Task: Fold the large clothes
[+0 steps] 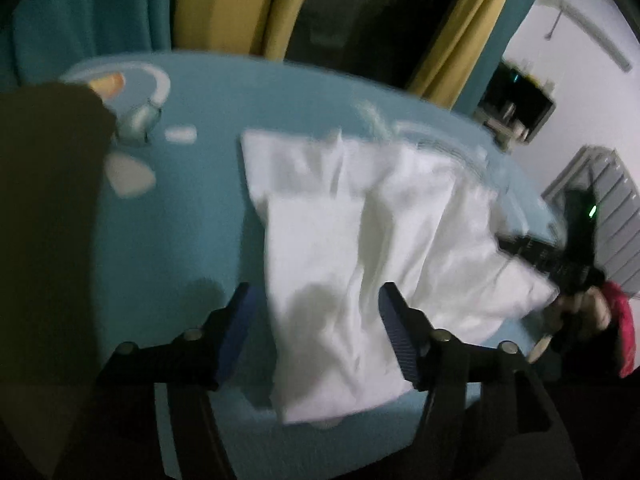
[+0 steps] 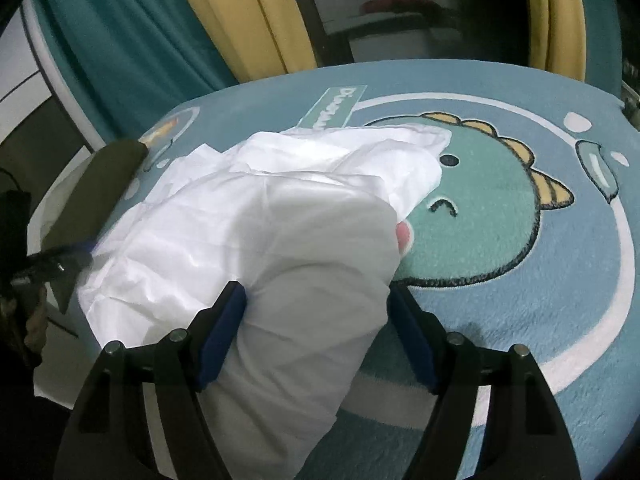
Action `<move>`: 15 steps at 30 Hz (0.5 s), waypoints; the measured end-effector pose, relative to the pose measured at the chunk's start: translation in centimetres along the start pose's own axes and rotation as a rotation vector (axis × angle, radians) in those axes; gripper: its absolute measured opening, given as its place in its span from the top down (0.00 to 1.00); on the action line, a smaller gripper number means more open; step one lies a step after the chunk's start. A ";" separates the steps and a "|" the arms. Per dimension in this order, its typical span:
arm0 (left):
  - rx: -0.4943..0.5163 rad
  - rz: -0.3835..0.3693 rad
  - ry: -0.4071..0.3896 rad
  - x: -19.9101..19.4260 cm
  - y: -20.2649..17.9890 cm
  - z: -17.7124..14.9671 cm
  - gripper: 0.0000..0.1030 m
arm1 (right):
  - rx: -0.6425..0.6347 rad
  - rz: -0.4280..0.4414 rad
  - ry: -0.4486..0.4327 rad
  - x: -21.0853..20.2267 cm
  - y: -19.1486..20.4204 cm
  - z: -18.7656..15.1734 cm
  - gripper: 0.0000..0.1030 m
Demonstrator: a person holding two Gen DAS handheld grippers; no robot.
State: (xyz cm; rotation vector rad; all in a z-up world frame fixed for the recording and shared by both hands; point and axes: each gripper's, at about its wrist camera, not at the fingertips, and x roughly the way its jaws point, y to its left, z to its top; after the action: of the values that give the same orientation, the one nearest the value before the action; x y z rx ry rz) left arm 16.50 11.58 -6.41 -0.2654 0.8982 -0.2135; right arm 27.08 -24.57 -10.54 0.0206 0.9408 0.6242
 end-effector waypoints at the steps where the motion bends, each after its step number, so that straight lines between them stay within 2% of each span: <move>1: -0.011 -0.003 -0.014 -0.1 0.3 0.4 0.32 | 0.005 0.003 -0.005 -0.2 -0.1 0.0 0.29; 3: -0.063 -0.005 -0.016 0.6 1.3 1.2 0.24 | 0.009 0.001 -0.016 -0.6 0.0 -0.1 0.29; 7: -0.174 -0.046 0.064 4.7 2.6 1.6 0.22 | 0.031 0.013 -0.026 -1.0 -0.5 -0.5 0.29; 8: -0.167 -0.041 0.019 4.6 2.5 1.7 0.17 | 0.040 0.019 -0.027 -1.0 -0.7 -0.6 0.29; 10: -0.174 -0.095 0.044 5.4 1.8 2.0 0.16 | 0.055 0.028 -0.030 -1.0 -1.0 -0.9 0.29; 13: -0.194 -0.292 0.107 7.0 0.1 1.8 0.15 | 0.045 0.019 -0.038 -0.9 -0.8 -1.0 0.29; 15: -0.165 -0.337 0.129 7.9 -1.3 1.9 0.15 | 0.034 0.007 -0.040 -0.7 -0.5 -1.0 0.29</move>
State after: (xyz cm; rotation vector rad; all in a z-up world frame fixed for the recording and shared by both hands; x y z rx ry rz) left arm 22.72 8.29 -10.73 -0.5628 0.9978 -0.4736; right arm 26.30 -25.62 -10.72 0.0661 0.9130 0.6126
